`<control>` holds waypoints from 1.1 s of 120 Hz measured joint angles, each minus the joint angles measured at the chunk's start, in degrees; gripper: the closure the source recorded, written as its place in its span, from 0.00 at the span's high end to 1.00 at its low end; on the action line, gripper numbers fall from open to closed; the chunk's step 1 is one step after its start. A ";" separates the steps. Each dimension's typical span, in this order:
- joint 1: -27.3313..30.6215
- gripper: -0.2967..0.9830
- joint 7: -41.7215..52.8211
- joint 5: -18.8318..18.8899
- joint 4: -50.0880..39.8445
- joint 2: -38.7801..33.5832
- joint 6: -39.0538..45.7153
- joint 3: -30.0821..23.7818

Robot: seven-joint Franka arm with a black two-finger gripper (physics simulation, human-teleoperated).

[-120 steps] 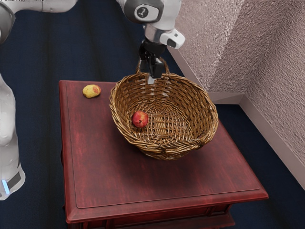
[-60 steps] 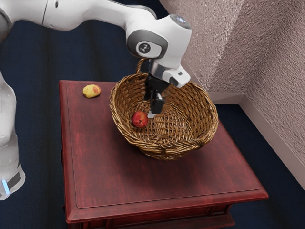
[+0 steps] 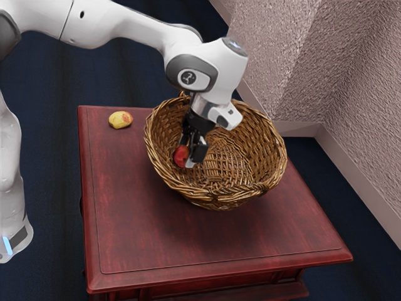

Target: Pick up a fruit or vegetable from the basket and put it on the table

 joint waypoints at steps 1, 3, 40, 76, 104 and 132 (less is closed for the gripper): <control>0.02 0.74 0.00 -0.01 -0.08 -0.01 0.07 0.00; 0.03 0.74 -0.01 -0.02 -0.25 0.00 0.21 0.03; 0.08 0.61 -0.10 -0.08 -1.28 0.03 1.54 0.14; 0.02 0.58 -1.12 0.02 1.55 -1.54 -6.64 0.04; -0.10 0.56 -2.35 0.22 8.56 -4.25 -12.42 -5.34; 2.70 0.57 -5.05 -3.16 8.46 -10.91 -17.79 -15.93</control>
